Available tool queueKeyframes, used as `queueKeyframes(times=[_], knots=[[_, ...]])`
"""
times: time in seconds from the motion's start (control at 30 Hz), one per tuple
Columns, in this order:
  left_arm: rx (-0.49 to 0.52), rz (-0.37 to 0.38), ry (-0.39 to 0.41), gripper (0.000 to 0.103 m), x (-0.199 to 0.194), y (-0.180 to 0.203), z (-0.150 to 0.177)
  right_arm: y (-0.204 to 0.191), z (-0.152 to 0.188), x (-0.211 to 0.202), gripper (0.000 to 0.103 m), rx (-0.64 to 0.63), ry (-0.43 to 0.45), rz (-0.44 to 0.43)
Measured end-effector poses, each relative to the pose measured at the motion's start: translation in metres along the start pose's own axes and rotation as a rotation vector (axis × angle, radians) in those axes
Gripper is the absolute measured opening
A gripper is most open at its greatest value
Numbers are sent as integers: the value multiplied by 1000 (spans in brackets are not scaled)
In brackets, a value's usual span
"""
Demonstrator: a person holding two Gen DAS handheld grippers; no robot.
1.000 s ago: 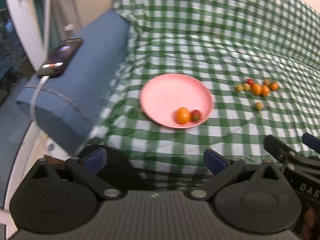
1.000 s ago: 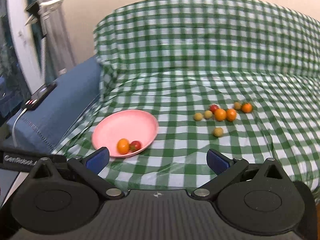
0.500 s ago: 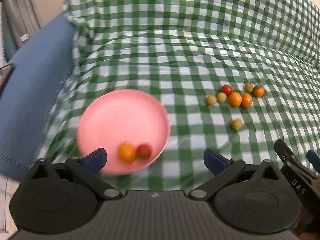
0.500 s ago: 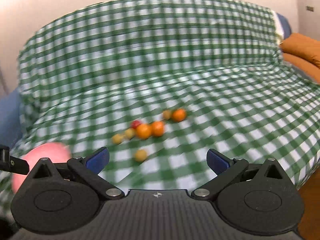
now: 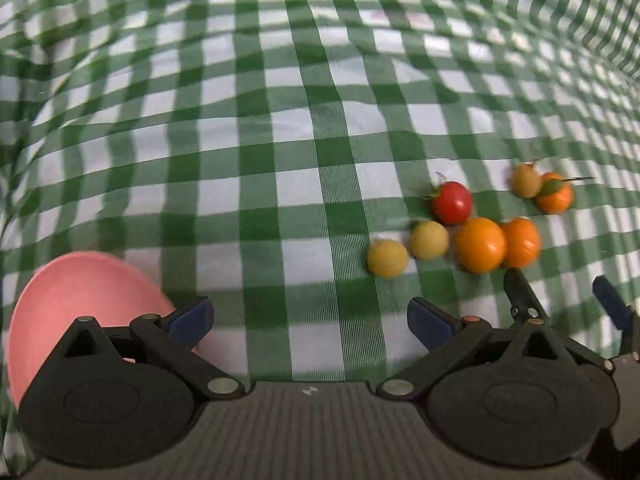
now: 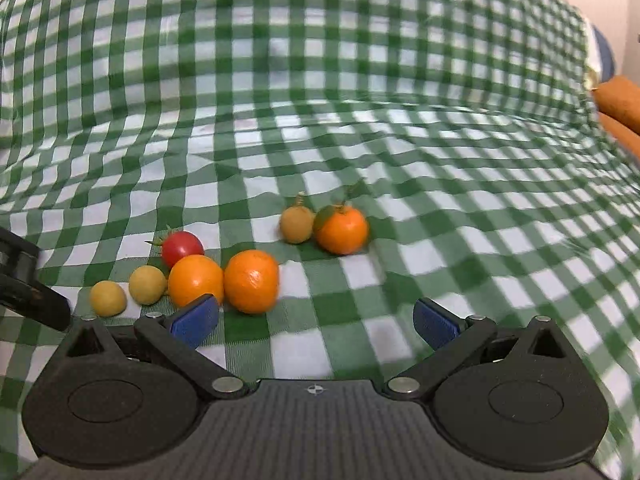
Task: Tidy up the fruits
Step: 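Reach the right tool to the mandarin while the left tool reaches a yellow tomato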
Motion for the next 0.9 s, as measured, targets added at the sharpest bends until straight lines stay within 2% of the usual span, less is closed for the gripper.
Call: queueKeyframes(times=[0.1,0.23,0.33,0.5,0.63,0.67,0.7,0.73,0.77,0.83,0.9], knots=[[8,-8,-23,103,19,4,-15,-6,-7,19,102,-17,3,-1],[10,31,-65,103,36,8,-28,-13,-5,41,102,-40,-46,2],[5,38,-84,103,43,8,-31,-13,-6,47,102,-22,-37,-6],[26,-4,-124,103,48,16,-37,-10,-7,52,102,-10,-42,-7],[38,17,-138,102,47,25,-49,-2,-10,54,100,-12,-47,-17],[37,3,-110,89,42,25,-51,-1,-11,52,88,-11,-42,-21],[41,-3,-84,62,38,28,-53,-3,-9,44,63,-8,-30,-34],[48,9,-75,46,35,32,-55,-3,-11,40,48,-6,-16,-59],[45,24,-91,28,33,33,-55,-5,-11,38,38,-9,-11,-68],[30,41,-91,27,28,34,-54,-6,-12,37,38,-8,-14,-66],[48,57,-45,27,18,38,-53,-4,-12,36,37,21,-8,-65]])
Point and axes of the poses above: each gripper's, at about its wrist camera, not at the fingertips, and x roughly the way its jaws point, y to its right, z to its underside, the point moved 4 cm from there along x, roughly the way its jaws point, and after that the axes turned 3 degrees about -y, right-handed, at the moved point
